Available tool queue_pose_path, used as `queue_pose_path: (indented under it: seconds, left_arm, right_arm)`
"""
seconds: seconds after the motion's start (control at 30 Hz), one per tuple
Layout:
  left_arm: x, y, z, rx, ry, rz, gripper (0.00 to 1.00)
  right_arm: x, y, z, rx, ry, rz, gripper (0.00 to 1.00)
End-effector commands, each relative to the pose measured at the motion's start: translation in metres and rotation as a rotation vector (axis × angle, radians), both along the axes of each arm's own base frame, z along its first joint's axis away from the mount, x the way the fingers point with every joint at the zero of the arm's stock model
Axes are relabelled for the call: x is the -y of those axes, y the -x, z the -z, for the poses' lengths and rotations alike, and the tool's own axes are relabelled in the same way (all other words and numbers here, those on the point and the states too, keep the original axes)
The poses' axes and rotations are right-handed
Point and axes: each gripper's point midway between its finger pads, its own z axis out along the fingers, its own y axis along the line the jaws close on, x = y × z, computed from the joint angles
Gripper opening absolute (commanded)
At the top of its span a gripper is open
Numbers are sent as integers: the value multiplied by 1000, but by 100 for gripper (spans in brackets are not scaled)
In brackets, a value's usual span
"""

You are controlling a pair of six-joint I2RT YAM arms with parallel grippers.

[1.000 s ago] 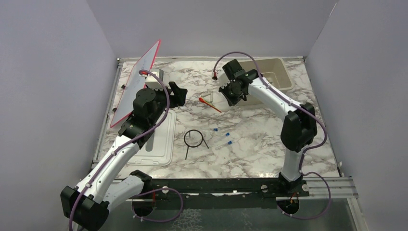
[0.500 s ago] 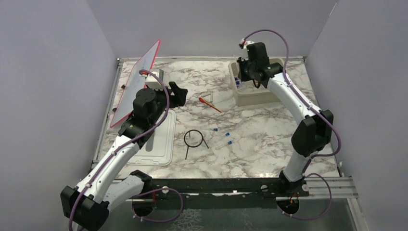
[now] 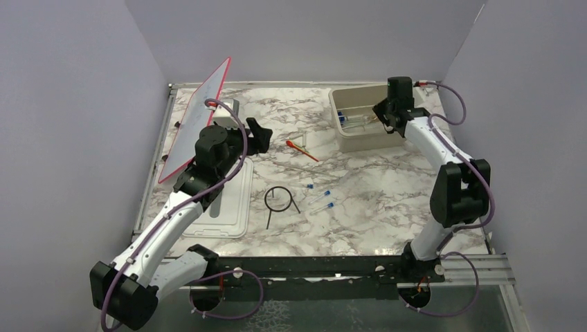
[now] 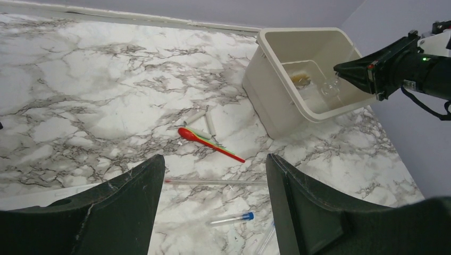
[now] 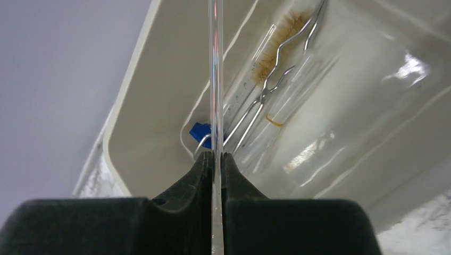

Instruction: Organize the chemistry lab equipment

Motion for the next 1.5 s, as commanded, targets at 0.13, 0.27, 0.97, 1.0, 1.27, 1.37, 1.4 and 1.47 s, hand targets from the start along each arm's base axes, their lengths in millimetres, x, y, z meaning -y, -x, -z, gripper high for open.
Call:
queue_pose_path:
  seconds: [0.13, 0.27, 0.97, 1.0, 1.27, 1.37, 1.4, 1.47]
  left_arm:
    - [5, -6, 8, -6, -9, 17, 73]
    - [5, -8, 13, -15, -20, 9, 73]
    - [3, -16, 29, -51, -62, -9, 73]
    - [3, -16, 29, -53, -63, -8, 73]
    - [2, -13, 22, -39, -64, -6, 73]
    - [1, -11, 17, -30, -64, -5, 73]
    - [0, -10, 16, -28, -65, -4, 73]
    - [-1, -9, 12, -19, -69, -1, 73]
  right_arm:
    - [-11, -39, 38, -18, -295, 309, 2]
    - [-15, -48, 60, -49, -358, 386, 3]
    - [-20, -81, 120, -140, -420, 514, 27]
    - [-20, -81, 120, -139, -420, 514, 29]
    - [-26, -78, 88, -89, -404, 411, 38]
    - [-33, -79, 59, -55, -347, 276, 40]
    - [-35, -78, 48, -56, -309, 227, 41]
    - [-38, -70, 31, -75, -266, 159, 44]
